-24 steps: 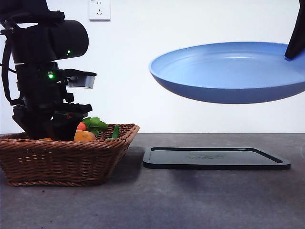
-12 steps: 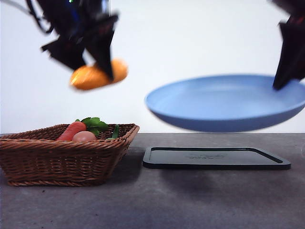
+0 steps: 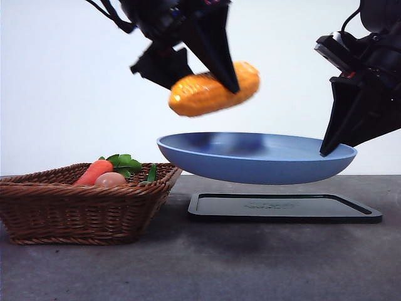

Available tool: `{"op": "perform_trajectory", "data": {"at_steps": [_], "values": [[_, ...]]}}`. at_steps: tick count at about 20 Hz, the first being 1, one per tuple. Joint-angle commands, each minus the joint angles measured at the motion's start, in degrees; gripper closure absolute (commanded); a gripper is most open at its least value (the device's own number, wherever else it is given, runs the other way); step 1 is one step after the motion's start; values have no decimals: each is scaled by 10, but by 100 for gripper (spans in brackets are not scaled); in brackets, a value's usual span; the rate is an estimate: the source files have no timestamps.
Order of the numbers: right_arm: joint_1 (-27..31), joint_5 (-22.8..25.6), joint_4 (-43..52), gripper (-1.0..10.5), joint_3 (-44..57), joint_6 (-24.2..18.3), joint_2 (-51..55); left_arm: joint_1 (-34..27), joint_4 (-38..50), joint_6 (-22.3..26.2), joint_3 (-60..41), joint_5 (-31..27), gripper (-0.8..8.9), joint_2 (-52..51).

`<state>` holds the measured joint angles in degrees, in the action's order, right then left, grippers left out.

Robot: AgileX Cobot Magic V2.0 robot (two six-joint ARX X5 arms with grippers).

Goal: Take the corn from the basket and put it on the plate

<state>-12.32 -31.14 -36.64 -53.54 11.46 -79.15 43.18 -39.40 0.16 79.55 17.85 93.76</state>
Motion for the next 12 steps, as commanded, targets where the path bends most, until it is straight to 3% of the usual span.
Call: {"op": "perform_trajectory", "data": {"at_steps": [1,5,9,12], "values": [[-1,-8,6,944,-12,7,-6,14,9,11,7,1,660,36],[-3,-10,6,944,-12,6,-6,22,11,6,7,1,655,67],[-3,-10,6,944,-12,5,-6,23,16,6,7,-5,521,71],[-3,-10,6,944,-12,2,-6,23,17,3,7,-5,493,71]]}}
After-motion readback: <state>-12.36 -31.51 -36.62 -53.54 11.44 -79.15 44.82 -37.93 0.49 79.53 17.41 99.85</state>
